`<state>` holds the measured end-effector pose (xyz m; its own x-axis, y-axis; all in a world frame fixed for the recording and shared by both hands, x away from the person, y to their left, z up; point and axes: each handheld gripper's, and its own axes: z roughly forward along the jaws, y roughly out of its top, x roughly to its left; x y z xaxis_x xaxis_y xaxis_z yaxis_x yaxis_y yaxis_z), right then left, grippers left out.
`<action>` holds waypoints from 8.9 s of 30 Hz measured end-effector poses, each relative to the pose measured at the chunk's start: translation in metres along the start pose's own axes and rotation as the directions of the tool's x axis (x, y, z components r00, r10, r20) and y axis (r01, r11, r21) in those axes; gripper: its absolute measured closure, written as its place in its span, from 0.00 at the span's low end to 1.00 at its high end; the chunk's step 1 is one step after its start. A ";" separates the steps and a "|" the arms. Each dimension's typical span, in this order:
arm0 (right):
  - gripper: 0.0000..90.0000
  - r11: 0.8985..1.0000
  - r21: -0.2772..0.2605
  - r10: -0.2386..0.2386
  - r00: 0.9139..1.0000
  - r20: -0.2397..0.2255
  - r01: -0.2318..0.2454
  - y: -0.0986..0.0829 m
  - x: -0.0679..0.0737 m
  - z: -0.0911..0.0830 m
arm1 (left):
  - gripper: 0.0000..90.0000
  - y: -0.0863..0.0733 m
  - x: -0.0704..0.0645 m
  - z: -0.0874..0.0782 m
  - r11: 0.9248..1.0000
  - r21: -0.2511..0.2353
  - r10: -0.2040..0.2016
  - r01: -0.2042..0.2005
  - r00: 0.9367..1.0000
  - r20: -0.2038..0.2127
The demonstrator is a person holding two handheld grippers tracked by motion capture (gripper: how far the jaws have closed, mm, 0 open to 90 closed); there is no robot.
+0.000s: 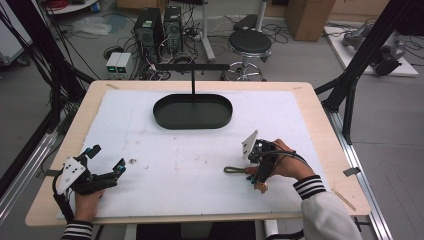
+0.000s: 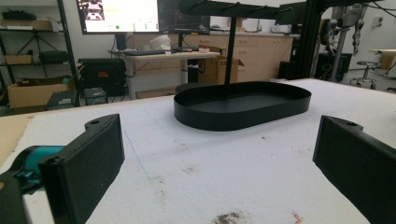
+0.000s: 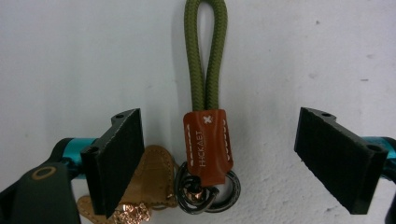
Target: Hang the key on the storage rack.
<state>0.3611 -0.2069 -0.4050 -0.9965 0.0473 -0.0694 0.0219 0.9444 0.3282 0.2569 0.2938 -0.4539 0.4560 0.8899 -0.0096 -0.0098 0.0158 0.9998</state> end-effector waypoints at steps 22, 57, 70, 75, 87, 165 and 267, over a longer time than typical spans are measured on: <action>0.60 0.996 0.082 -0.044 0.998 -0.044 0.047 0.005 -0.001 0.000 | 0.03 0.000 0.000 0.000 1.000 -0.001 -0.003 0.003 1.000 -0.001; 0.81 0.953 -0.219 0.211 0.977 -0.018 -0.210 -0.001 -0.018 -0.030 | 0.03 0.000 0.000 0.000 1.000 0.000 -0.003 0.003 1.000 -0.001; 0.81 0.808 -0.501 0.399 0.914 0.076 -0.311 -0.007 -0.027 -0.057 | 0.03 0.000 0.000 0.000 1.000 -0.001 -0.003 0.003 1.000 -0.002; 0.81 0.751 -0.582 0.464 0.876 0.129 -0.312 -0.007 -0.029 -0.064 | 0.03 0.000 0.000 0.000 1.000 -0.001 -0.003 0.003 1.000 -0.002; 0.81 0.669 -0.676 0.566 0.802 0.193 -0.309 -0.002 -0.037 -0.065 | 0.03 0.000 0.000 0.000 1.000 -0.001 -0.003 0.003 1.000 -0.001; 0.81 0.593 -0.739 0.739 0.581 0.341 -0.319 0.069 -0.127 -0.039 | 0.03 0.000 0.000 0.000 1.000 -0.003 -0.004 0.004 1.000 0.001; 0.00 0.381 -0.920 0.682 0.699 0.214 -0.090 -0.125 0.039 -0.030 | 0.03 0.000 -0.001 -0.001 1.000 -0.013 0.009 -0.009 1.000 0.000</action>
<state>0.3168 -0.3327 -0.4203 -0.6641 0.7471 -0.0264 0.0233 0.0559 0.9982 0.2556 0.2932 -0.4543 0.4559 0.8900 -0.0002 -0.0254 0.0132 0.9996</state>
